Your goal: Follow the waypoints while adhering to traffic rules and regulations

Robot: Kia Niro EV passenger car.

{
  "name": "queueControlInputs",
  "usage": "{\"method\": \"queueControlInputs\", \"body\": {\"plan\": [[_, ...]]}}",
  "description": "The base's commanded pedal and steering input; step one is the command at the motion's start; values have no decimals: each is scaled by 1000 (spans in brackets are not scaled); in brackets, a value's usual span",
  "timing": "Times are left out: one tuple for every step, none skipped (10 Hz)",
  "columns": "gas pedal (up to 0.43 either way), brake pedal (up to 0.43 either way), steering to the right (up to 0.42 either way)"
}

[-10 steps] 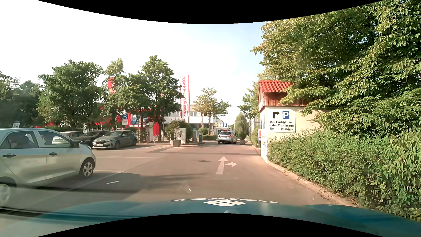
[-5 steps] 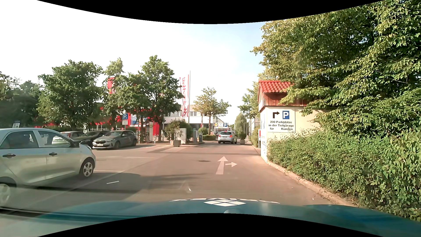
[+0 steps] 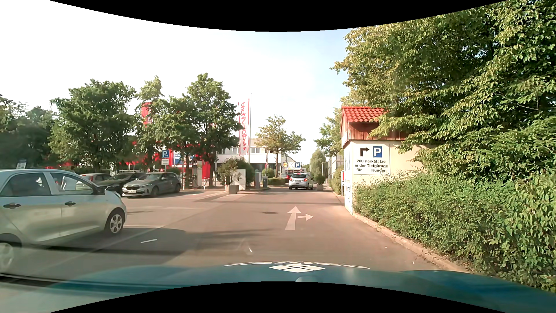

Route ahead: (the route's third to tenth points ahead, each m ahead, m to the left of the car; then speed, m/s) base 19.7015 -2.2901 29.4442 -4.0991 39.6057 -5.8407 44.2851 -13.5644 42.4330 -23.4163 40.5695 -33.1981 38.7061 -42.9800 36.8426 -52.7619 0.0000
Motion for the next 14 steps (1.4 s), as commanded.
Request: {"method": "queueControlInputs", "body": {"plan": [[0,280,45],[0,274,45],[0,280,45],[0,280,45],[0,274,45],[0,280,45],[0,280,45],[0,280,45],[0,280,45],[0,280,45],[0,274,45],[0,280,45],[0,280,45],[0,280,45]]}}
